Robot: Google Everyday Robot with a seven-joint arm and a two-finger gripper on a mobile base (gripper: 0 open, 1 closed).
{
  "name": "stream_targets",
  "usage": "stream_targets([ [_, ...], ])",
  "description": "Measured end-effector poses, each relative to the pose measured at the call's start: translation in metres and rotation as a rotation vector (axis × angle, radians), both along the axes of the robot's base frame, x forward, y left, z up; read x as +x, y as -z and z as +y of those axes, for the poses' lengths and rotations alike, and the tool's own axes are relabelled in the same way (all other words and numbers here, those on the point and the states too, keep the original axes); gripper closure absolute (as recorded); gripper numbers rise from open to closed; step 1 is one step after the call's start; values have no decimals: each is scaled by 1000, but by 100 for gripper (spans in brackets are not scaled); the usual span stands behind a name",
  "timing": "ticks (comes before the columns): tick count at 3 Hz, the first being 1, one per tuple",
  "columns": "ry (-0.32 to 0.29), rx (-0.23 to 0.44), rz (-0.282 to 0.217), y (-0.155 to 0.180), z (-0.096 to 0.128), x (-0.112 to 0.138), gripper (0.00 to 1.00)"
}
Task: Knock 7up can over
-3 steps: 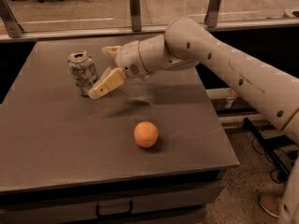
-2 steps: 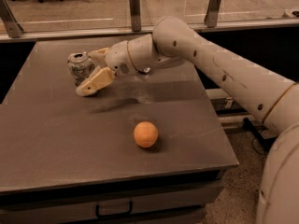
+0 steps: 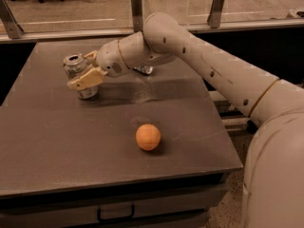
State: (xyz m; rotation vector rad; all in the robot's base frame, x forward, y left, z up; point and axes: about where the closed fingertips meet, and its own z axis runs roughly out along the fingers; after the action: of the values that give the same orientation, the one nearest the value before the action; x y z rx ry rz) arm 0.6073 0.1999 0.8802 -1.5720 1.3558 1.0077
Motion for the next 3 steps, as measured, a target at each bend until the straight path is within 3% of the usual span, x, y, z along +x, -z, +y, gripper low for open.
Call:
stream_targets([
  [1, -72, -123, -98, -18, 2, -4, 88],
  [2, -158, -318, -198, -29, -1, -6, 100],
  [3, -286, -516, -240, -23, -6, -24, 100],
])
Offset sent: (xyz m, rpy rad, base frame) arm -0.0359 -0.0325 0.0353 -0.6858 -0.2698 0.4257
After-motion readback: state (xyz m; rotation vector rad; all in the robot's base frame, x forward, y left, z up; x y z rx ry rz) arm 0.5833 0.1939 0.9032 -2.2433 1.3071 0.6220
